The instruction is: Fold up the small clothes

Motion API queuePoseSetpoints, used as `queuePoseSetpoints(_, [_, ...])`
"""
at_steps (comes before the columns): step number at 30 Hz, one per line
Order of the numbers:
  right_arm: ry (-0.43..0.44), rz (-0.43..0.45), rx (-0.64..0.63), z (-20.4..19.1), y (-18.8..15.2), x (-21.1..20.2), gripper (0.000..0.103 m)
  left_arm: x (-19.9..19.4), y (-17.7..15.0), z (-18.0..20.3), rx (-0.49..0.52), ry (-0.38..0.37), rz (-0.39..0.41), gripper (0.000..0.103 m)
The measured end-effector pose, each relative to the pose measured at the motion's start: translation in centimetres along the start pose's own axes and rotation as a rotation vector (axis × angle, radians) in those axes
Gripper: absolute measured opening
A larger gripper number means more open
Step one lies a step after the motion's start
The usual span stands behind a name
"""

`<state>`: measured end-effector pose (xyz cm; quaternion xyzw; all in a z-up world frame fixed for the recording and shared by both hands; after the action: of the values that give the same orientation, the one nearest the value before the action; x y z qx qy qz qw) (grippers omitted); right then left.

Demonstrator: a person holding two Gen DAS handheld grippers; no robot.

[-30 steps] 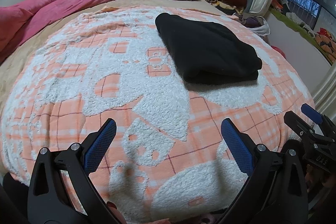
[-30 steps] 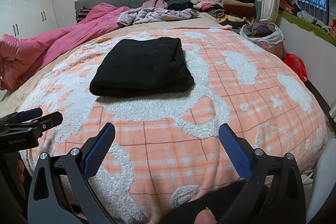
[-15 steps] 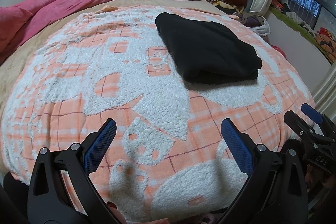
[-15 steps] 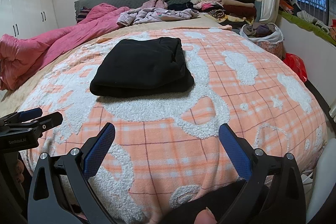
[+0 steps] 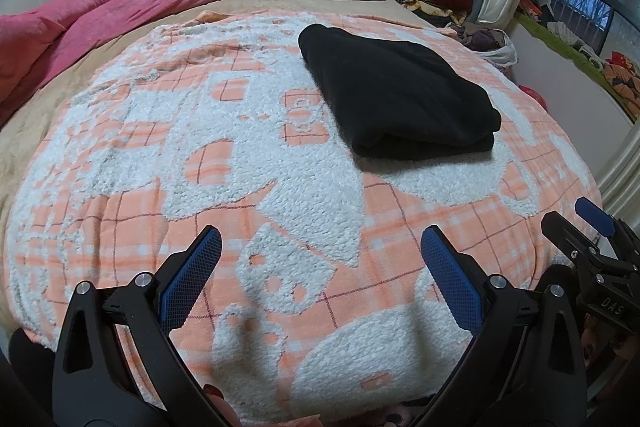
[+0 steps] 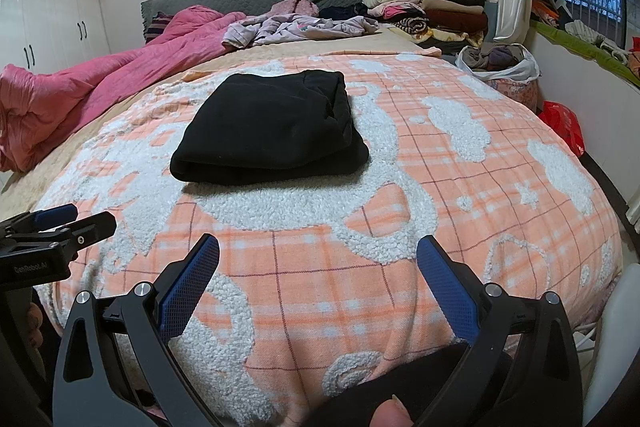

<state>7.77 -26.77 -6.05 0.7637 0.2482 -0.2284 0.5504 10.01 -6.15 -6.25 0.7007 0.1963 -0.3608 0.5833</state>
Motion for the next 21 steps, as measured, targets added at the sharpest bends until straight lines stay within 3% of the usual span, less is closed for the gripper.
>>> queuePoseSetpoints(21, [-0.035,0.001,0.016,1.3,-0.1,0.2,0.098,0.2,-0.2,0.5,0.029,-0.023,-0.018,0.093])
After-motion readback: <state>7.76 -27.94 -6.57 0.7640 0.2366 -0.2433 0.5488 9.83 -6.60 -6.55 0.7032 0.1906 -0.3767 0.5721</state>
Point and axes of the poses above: each gripper's, at about its wrist camera, not at the fingertips, and x roughly the way its jaws point, z to its right, y to its top, the point moved 6 cm from there along x, roughly the way its jaws point, and after that the axes turned 14 degrees about x, right-handed, at the moved point
